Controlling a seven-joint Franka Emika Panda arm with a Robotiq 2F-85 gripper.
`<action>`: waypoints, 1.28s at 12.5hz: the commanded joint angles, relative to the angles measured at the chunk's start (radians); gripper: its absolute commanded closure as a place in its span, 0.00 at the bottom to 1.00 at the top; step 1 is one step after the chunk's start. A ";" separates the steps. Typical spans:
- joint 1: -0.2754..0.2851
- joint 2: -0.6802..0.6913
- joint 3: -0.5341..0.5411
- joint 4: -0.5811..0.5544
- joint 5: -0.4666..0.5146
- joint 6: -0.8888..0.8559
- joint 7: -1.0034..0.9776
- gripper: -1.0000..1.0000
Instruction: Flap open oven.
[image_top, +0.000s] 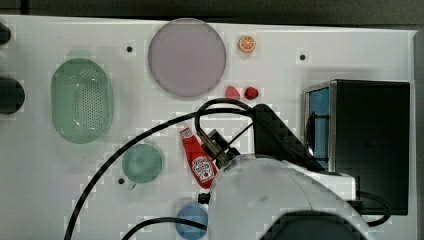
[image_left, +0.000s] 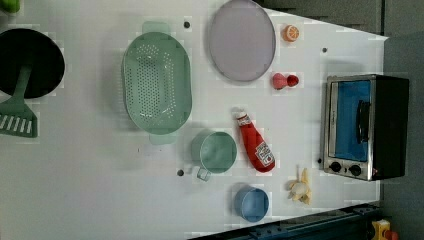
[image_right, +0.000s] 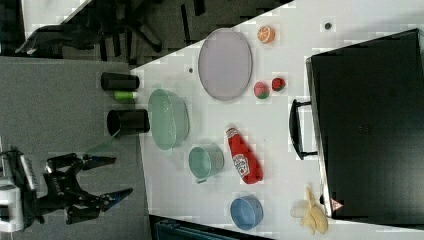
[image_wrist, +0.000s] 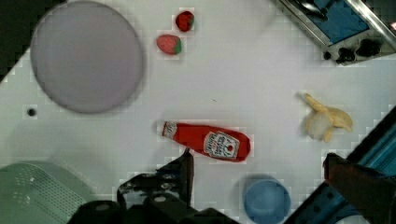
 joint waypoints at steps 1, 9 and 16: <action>0.000 0.058 0.003 -0.027 0.000 -0.008 -0.044 0.31; -0.009 0.081 -0.045 -0.111 -0.003 0.015 -0.147 0.82; -0.033 0.137 -0.175 -0.277 -0.092 0.330 -0.649 0.82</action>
